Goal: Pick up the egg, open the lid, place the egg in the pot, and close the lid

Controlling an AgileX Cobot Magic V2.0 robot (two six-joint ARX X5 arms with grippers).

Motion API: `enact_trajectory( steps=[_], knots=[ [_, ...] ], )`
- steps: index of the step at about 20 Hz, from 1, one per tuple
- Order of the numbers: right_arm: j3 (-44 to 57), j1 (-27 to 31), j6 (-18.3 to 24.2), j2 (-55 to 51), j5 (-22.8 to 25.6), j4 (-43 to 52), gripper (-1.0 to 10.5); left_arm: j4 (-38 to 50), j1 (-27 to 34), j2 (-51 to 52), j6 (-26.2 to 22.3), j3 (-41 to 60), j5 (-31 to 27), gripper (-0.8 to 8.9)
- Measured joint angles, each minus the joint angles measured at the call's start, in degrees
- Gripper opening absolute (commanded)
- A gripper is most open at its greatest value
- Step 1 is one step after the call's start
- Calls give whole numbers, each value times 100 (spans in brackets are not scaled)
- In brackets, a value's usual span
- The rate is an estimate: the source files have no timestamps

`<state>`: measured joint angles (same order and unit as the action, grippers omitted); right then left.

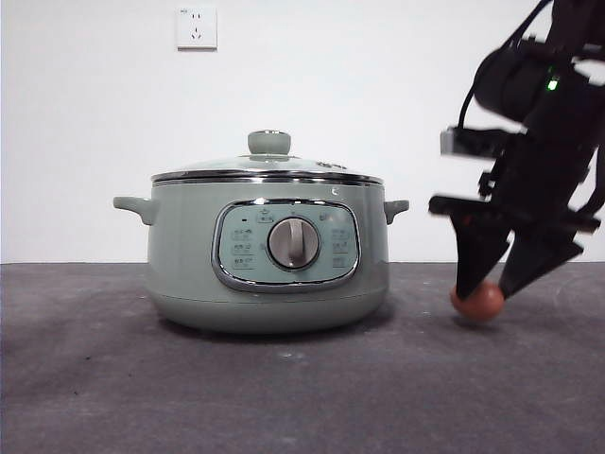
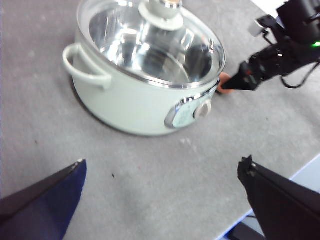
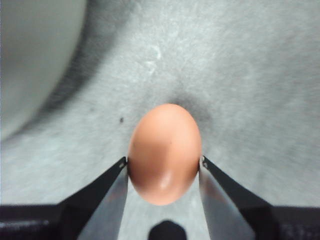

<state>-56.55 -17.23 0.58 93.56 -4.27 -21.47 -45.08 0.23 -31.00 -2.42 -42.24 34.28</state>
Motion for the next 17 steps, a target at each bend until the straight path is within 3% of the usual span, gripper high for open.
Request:
enact_trajectory(
  steps=[5,8,12,17],
  knots=[
    [0,76,-2,-1346,4,-656,-17,415,-162,-144,17,-2,0,745],
    [-2,74,-2,-2295,2,-1084,-17,1143,-557,-498,339,-4,-31,745],
    [-2,74,-4,-3526,2,-1537,-16,1928,-1375,-1451,610,-435,-855,745],
    [0,74,-17,-4439,-13,-2068,-16,2129,-2385,-3331,448,-1775,-1998,745]
  ],
)
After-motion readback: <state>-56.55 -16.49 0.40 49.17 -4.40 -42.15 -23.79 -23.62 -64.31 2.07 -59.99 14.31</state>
